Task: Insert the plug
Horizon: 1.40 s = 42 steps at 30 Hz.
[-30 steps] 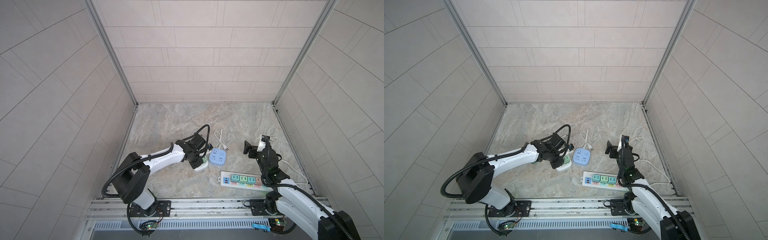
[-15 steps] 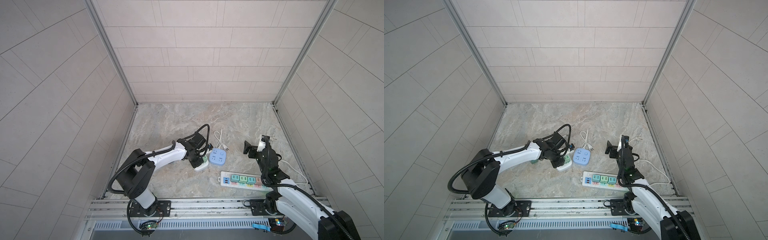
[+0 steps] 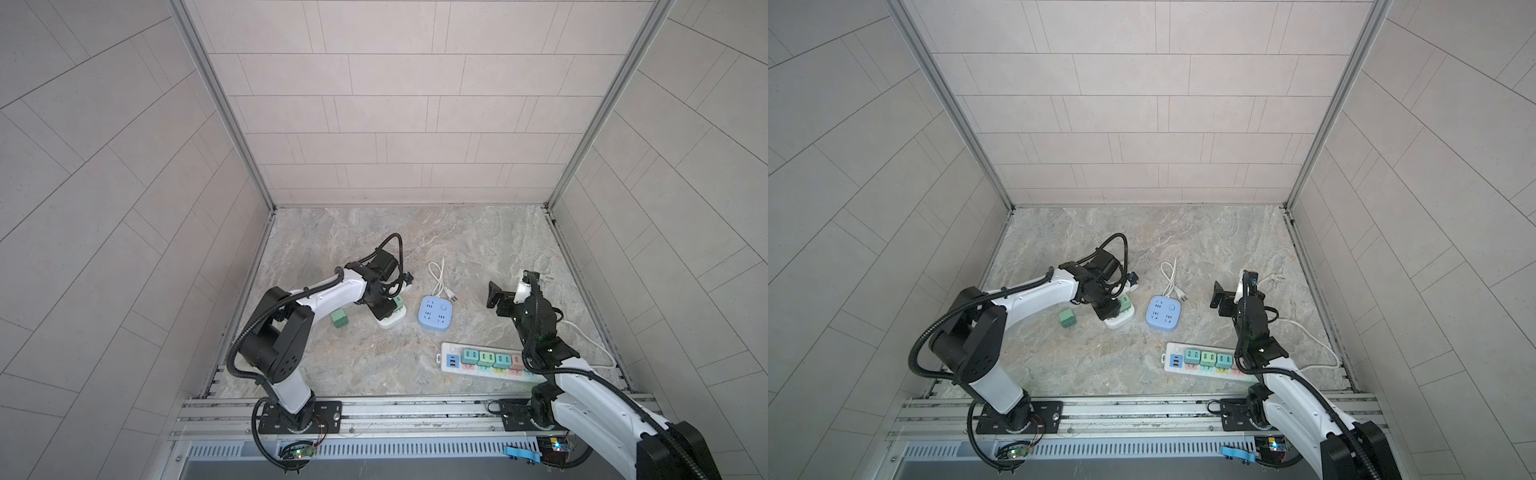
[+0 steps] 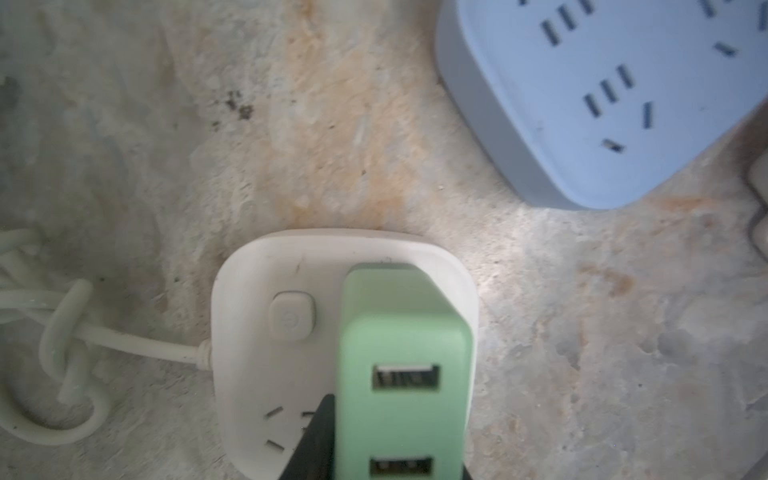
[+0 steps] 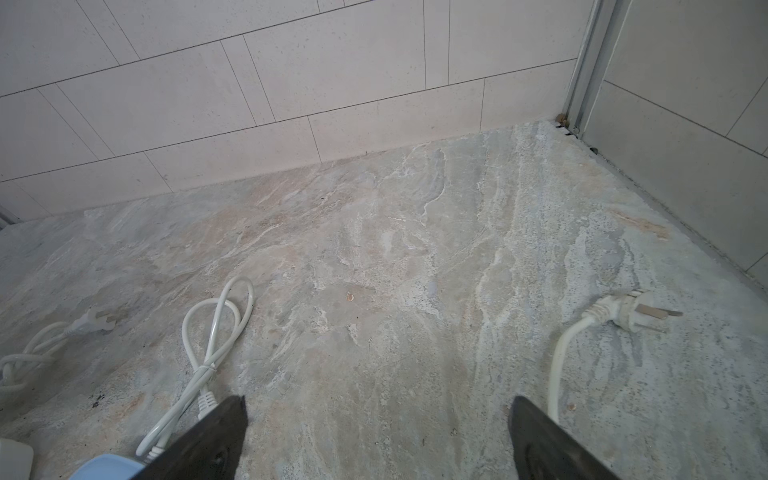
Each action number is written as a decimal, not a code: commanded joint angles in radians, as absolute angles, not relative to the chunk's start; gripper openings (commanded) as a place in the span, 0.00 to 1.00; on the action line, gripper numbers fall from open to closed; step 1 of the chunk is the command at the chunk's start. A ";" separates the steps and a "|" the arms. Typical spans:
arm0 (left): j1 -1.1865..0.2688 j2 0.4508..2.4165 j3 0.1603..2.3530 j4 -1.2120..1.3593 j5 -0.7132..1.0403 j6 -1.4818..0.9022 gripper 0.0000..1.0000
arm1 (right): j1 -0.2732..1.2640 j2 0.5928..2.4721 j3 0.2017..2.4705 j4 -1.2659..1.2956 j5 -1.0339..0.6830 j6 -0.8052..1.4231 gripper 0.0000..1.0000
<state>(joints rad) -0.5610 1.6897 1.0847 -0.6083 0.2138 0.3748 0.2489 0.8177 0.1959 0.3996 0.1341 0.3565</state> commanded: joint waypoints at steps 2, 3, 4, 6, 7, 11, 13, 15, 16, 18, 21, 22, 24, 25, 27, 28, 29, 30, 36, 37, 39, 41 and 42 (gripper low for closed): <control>-0.537 1.734 1.110 -0.658 0.111 0.433 0.08 | 0.255 0.802 0.190 0.413 0.130 0.356 1.00; -0.538 1.734 1.114 -0.648 0.079 0.419 0.17 | 0.255 0.802 0.191 0.414 0.130 0.356 1.00; -0.538 1.731 1.114 -0.642 0.067 0.414 0.25 | 0.255 0.802 0.190 0.413 0.130 0.356 1.00; -0.537 1.715 1.103 -0.626 0.070 0.413 0.39 | 0.256 0.804 0.191 0.414 0.131 0.356 1.00; -0.539 1.705 1.097 -0.617 0.074 0.409 0.46 | 0.256 0.805 0.192 0.415 0.132 0.356 1.00; -0.538 1.677 1.120 -0.636 0.125 0.374 0.63 | 0.256 0.810 0.193 0.413 0.132 0.356 1.00; -0.537 1.654 1.144 -0.653 0.156 0.349 0.68 | 0.256 0.810 0.192 0.413 0.130 0.356 1.00; -0.537 1.619 1.152 -0.655 0.153 0.320 0.71 | 0.256 0.810 0.192 0.414 0.130 0.357 1.00; -0.537 1.592 1.152 -0.647 0.140 0.296 0.72 | 0.256 0.809 0.193 0.414 0.131 0.356 1.00; -0.538 1.537 1.141 -0.626 0.127 0.256 0.93 | 0.256 0.810 0.194 0.414 0.132 0.356 1.00; -0.538 1.431 1.105 -0.574 0.130 0.198 0.95 | 0.259 0.812 0.193 0.413 0.132 0.356 1.00; -0.538 1.392 1.087 -0.545 0.117 0.166 1.00 | 0.258 0.812 0.193 0.413 0.132 0.356 1.00; -0.537 1.311 1.040 -0.472 0.049 0.071 1.00 | 0.258 0.815 0.196 0.414 0.133 0.356 1.00; -0.537 1.265 1.004 -0.420 -0.001 -0.017 1.00 | 0.258 0.817 0.198 0.414 0.133 0.355 1.00; -0.537 1.165 0.908 -0.292 -0.134 -0.195 1.00 | 0.259 0.822 0.199 0.413 0.132 0.355 1.00; -0.537 1.116 0.858 -0.245 -0.264 -0.332 1.00 | 0.259 0.826 0.201 0.414 0.132 0.355 1.00; -0.534 1.077 0.823 -0.232 -0.390 -0.476 1.00 | 0.259 0.829 0.202 0.413 0.132 0.354 1.00; -0.524 1.031 0.793 -0.257 -0.464 -0.603 1.00 | 0.260 0.834 0.205 0.413 0.132 0.354 1.00; -0.459 0.785 0.588 -0.116 -0.320 -0.593 1.00 | 0.272 0.874 0.229 0.405 0.130 0.345 1.00; -0.459 0.743 0.539 -0.085 -0.368 -0.598 1.00 | 0.275 0.884 0.235 0.402 0.128 0.342 1.00; -0.458 0.701 0.441 -0.001 -0.456 -0.611 1.00 | 0.278 0.912 0.254 0.391 0.126 0.338 1.00; -0.457 0.661 0.387 0.045 -0.505 -0.647 1.00 | 0.281 0.954 0.288 0.369 0.108 0.330 0.97; -0.457 0.641 0.376 0.049 -0.501 -0.650 1.00 | 0.280 0.981 0.313 0.347 0.091 0.323 0.96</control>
